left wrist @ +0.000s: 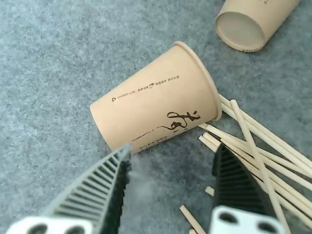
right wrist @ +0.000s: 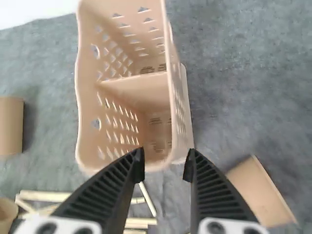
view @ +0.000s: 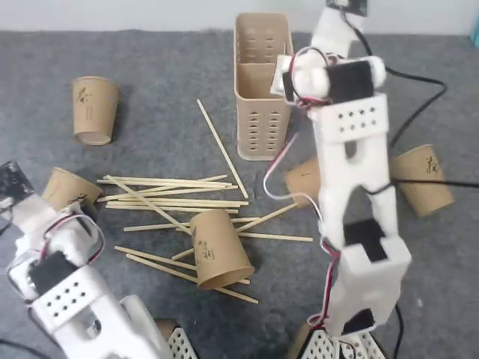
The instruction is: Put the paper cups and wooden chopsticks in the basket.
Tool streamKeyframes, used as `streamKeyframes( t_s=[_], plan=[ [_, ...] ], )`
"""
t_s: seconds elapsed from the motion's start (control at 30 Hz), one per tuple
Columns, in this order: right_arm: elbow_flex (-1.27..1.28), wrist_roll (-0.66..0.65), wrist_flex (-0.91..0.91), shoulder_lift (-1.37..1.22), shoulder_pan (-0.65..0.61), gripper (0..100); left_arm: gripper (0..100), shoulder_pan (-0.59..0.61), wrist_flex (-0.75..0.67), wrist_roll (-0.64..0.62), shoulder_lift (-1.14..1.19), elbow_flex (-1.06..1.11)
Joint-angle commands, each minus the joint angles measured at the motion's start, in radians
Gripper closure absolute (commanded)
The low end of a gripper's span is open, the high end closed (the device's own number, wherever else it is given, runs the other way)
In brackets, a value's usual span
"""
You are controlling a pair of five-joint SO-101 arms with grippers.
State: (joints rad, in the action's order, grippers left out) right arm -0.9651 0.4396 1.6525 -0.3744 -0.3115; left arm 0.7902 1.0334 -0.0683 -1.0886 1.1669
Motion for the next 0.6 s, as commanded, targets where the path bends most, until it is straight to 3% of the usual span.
streamKeyframes(
  t_s=[0.0,0.33,0.47,0.57],
  plan=[
    [-0.106,0.034,-0.041,-0.068,-0.002,85.0,74,0.008,-0.026,0.000,-0.054,-0.001],
    [-0.206,0.002,-0.005,-0.248,-0.001,85.7,74,-0.014,-0.066,0.000,-0.058,0.028],
    [-0.210,-0.072,-0.013,-0.285,0.018,99.5,74,-0.031,-0.078,0.000,-0.058,0.042],
    [-0.210,-0.103,-0.031,-0.297,0.045,98.2,74,-0.031,-0.078,0.000,-0.058,0.042]
  ],
)
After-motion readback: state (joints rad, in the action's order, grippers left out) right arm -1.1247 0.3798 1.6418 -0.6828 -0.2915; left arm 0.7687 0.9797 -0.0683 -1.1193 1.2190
